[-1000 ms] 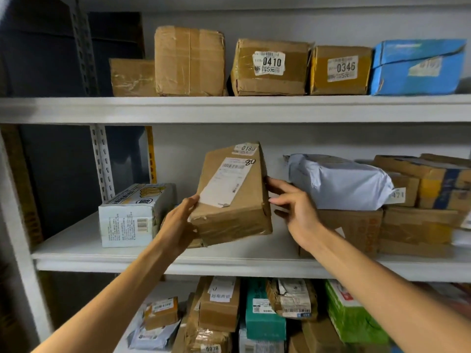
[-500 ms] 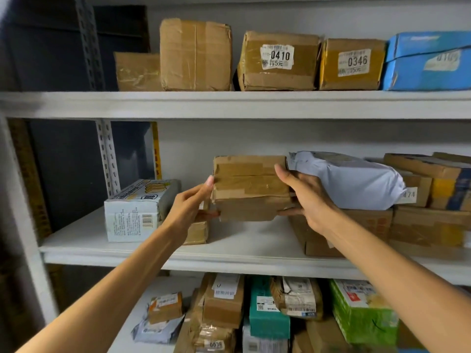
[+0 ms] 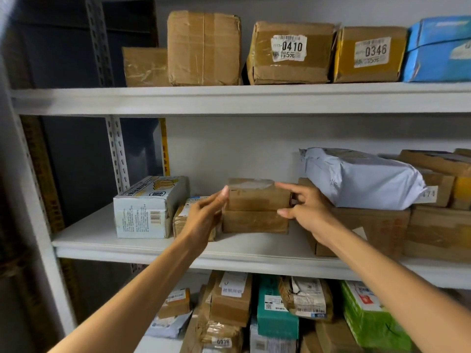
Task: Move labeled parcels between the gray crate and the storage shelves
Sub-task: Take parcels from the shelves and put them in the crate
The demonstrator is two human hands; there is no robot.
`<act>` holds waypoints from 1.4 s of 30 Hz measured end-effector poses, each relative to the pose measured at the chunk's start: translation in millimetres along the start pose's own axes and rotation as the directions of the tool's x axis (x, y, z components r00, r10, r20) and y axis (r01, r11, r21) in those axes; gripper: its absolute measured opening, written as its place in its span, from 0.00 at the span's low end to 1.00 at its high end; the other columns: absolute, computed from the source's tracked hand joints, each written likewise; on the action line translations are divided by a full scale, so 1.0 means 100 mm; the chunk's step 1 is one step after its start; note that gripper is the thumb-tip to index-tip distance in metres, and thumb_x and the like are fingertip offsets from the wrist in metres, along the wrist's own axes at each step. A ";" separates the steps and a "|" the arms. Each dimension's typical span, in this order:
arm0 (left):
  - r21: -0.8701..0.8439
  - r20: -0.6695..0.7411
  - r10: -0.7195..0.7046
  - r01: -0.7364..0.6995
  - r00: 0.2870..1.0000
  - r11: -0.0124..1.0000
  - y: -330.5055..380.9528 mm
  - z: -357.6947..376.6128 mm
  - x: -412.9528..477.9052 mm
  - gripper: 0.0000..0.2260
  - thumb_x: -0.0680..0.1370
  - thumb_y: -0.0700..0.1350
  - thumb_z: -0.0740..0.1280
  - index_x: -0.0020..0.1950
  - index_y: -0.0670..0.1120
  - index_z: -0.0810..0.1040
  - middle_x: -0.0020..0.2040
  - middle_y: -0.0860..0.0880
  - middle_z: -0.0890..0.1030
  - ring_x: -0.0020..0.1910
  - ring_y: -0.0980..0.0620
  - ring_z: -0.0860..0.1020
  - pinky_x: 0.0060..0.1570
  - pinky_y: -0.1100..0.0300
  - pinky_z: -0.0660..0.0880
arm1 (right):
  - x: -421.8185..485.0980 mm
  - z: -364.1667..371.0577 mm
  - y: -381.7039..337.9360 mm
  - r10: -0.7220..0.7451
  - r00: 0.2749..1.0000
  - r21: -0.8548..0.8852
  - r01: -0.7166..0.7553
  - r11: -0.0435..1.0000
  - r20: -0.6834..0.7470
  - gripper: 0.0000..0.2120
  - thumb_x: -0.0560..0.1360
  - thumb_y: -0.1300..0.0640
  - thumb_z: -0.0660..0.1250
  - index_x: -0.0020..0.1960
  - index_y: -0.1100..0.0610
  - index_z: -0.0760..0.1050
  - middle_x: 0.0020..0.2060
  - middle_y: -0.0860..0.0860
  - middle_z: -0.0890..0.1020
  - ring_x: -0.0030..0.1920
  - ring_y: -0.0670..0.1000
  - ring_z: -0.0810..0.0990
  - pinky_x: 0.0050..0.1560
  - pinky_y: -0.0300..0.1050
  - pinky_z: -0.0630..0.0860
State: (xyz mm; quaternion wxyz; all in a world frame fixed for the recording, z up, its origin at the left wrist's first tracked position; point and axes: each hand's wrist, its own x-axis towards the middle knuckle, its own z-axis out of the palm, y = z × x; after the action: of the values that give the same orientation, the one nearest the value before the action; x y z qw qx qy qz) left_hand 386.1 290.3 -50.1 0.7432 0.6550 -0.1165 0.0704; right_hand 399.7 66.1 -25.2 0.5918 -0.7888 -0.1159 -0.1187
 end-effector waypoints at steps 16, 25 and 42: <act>0.421 -0.182 0.190 -0.099 0.965 0.902 -0.66 -0.18 0.13 0.26 0.66 0.39 0.79 0.62 0.43 0.79 0.52 0.50 0.84 0.51 0.55 0.82 0.46 0.67 0.79 | -0.01 0.38 0.76 0.062 0.991 0.039 -0.058 0.998 -0.114 0.33 0.65 0.75 0.75 0.67 0.63 0.72 0.60 0.59 0.80 0.54 0.51 0.79 0.45 0.30 0.76; 0.486 -0.178 0.209 -0.099 0.962 0.869 -0.71 -0.18 0.14 0.25 0.68 0.42 0.78 0.64 0.41 0.78 0.55 0.46 0.83 0.54 0.53 0.82 0.52 0.64 0.79 | 0.06 0.48 0.88 0.071 0.986 -0.059 -0.081 0.995 -0.149 0.35 0.66 0.69 0.76 0.71 0.60 0.69 0.62 0.58 0.79 0.62 0.56 0.78 0.63 0.57 0.75; 0.965 0.203 0.134 -0.222 0.970 0.143 0.13 -0.03 0.35 0.28 0.69 0.57 0.76 0.65 0.48 0.77 0.59 0.48 0.81 0.53 0.48 0.80 0.50 0.58 0.76 | -0.18 0.14 0.01 0.124 0.979 -0.829 0.069 0.554 0.164 0.16 0.77 0.62 0.65 0.64 0.61 0.69 0.62 0.58 0.71 0.57 0.57 0.76 0.50 0.45 0.73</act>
State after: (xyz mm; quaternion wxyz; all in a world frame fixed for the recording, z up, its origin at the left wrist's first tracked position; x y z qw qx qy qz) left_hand 416.8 293.2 -28.5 0.1272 0.9619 -0.1452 0.1935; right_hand 383.6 78.7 -35.4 0.1362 -0.9839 -0.0934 -0.0689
